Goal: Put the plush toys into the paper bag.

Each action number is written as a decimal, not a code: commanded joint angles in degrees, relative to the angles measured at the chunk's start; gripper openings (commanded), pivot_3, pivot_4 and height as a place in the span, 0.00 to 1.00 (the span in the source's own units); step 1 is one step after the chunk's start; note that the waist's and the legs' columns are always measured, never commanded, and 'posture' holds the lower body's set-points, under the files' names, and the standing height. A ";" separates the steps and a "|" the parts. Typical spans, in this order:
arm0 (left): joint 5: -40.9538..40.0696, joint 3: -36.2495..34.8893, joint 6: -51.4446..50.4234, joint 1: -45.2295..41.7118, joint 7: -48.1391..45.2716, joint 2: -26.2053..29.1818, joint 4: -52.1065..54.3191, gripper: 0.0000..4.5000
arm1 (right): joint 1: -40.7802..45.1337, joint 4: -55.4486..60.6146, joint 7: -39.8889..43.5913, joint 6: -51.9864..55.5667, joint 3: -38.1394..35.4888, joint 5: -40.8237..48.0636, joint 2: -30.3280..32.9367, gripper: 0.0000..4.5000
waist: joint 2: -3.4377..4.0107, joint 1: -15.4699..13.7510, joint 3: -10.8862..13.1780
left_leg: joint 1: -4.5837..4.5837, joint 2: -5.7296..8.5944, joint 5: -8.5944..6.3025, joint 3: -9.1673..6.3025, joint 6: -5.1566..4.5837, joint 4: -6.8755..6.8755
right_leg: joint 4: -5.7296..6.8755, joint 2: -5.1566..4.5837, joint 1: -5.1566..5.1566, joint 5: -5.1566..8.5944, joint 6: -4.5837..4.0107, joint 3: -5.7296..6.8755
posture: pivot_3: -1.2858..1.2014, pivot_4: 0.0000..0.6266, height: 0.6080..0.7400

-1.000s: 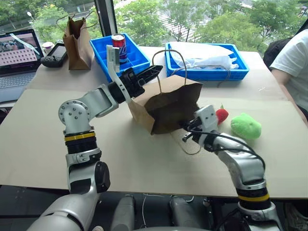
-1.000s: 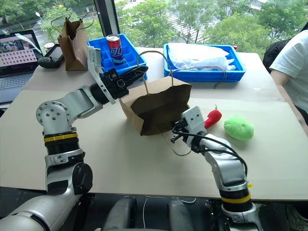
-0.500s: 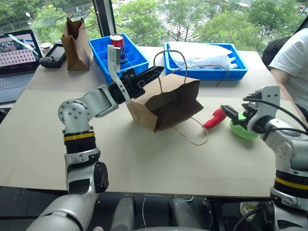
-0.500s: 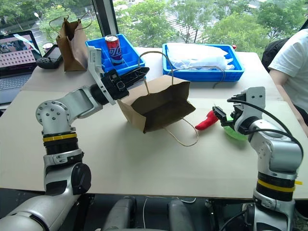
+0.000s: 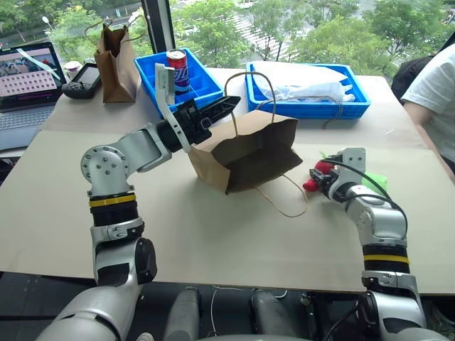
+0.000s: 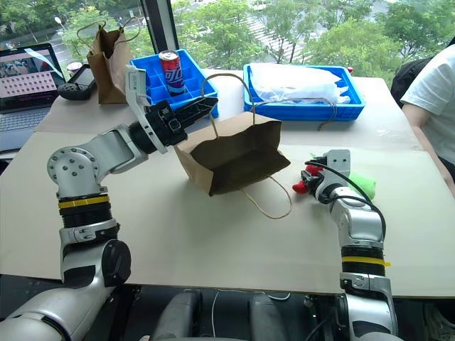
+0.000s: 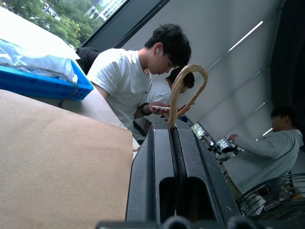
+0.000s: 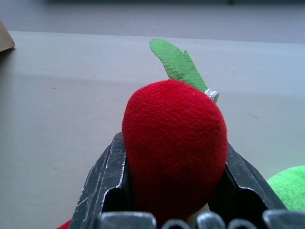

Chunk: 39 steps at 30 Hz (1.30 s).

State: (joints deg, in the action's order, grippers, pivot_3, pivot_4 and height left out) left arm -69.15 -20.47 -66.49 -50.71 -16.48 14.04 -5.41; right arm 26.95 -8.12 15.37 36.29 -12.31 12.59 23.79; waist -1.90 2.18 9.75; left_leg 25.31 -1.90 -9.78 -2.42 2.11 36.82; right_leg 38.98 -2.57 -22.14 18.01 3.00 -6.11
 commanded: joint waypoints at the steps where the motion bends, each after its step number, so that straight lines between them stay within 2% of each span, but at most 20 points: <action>1: -1.16 0.16 0.74 -0.68 -0.43 0.07 1.76 0.00 | 1.30 9.07 0.71 1.57 -2.98 1.68 3.51 0.17 | 0.01 0.07 0.01 | 0.00 0.00 0.00 0.00 0.00 0.00 | 0.00 0.00 0.00 0.00 0.00 0.00 | 0.52 0.24 0.75; 3: -1.15 0.31 0.84 -0.87 -0.60 -0.17 1.39 0.00 | 1.75 13.82 2.85 5.18 -3.19 3.67 5.84 0.03 | 0.02 0.08 0.01 | 0.00 -0.01 0.00 0.00 0.00 0.00 | 0.00 0.01 -0.01 0.00 0.00 0.00 | 0.52 0.24 0.75; 4: -1.11 0.42 0.89 -0.92 -0.70 -0.27 1.27 0.00 | 2.09 16.20 3.73 7.33 -3.70 5.33 6.72 0.00 | 0.02 0.08 0.01 | 0.00 -0.01 0.00 0.00 0.00 0.00 | 0.00 0.01 -0.01 0.00 0.00 0.00 | 0.52 0.24 0.75; 9: -0.82 0.82 1.13 -1.13 -1.17 -0.72 0.60 0.00 | 3.92 26.37 7.62 19.10 -7.33 15.96 9.49 0.00 | 0.02 0.26 0.01 | 0.00 -0.04 0.00 -0.03 0.00 -0.01 | 0.00 0.04 -0.01 0.00 0.00 0.02 | 0.52 0.24 0.75; 13: -0.84 0.93 1.22 -1.27 -1.37 -1.02 0.36 0.00 | 2.49 35.82 12.98 28.73 -4.70 24.85 13.45 0.00 | 0.03 0.16 0.02 | 0.04 -0.01 0.00 -0.03 0.00 -0.01 | -0.03 0.02 0.00 0.00 0.00 0.02 | 0.52 0.24 0.75; 19: -0.76 1.09 1.50 -1.54 -1.59 -1.09 0.08 0.00 | 4.43 38.22 8.46 32.17 2.47 27.58 5.61 0.00 | 0.03 0.41 0.02 | 0.06 -0.03 0.01 -0.07 -0.01 -0.01 | -0.03 0.04 -0.02 0.00 0.00 0.06 | 0.52 0.24 0.75; 27: -1.66 0.88 1.64 -0.88 -0.67 -1.25 0.93 0.00 | 9.54 29.85 2.75 26.36 11.39 20.59 -3.90 0.00 | 0.04 0.21 0.02 | 0.09 -0.02 0.01 -0.09 -0.01 -0.01 | -0.02 0.03 -0.07 0.00 -0.01 0.07 | 0.52 0.24 0.75; 30: -1.98 0.73 1.74 -0.94 -0.37 -1.09 1.01 0.00 | 9.93 26.87 0.79 23.50 11.00 19.47 -7.99 0.00 | 0.04 0.02 0.02 | 0.14 -0.02 0.01 -0.13 -0.01 -0.01 | -0.03 0.02 -0.07 0.00 -0.01 0.12 | 0.52 0.24 0.75; 31: -2.06 0.73 1.76 -0.92 -0.30 -1.06 1.03 0.00 | 10.08 26.32 0.16 22.58 10.33 19.36 -9.32 0.22 | 0.04 0.05 0.02 | 0.16 0.00 0.01 -0.14 -0.01 -0.01 | -0.03 0.01 -0.10 0.00 -0.01 0.12 | 0.52 0.24 0.75; 32: -2.14 0.78 1.72 -0.83 -0.27 -1.04 1.08 0.00 | 10.20 25.96 -0.17 22.10 9.95 19.29 -10.16 0.25 | 0.04 0.07 0.03 | 0.18 -0.01 0.01 -0.14 -0.01 -0.01 | -0.03 0.01 -0.12 -0.01 -0.01 0.13 | 0.52 0.24 0.75; 39: -2.47 0.80 1.58 -0.57 -0.20 -0.82 1.20 0.00 | 7.99 29.18 -0.43 23.12 8.19 20.68 -9.86 0.79 | 0.05 0.05 0.03 | 0.20 -0.02 0.01 -0.28 -0.01 -0.01 | -0.01 0.00 -0.11 -0.01 -0.02 0.30 | 0.52 0.24 0.75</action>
State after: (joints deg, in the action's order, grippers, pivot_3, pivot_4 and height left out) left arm -70.01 -19.25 -65.21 -50.74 -16.33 12.93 -6.08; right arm 35.06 17.45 14.78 59.32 -1.69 31.95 13.12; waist -1.85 2.22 9.78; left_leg 25.52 -1.92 -9.77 -2.74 2.10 36.81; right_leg 38.98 -2.56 -22.25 18.00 2.98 -5.75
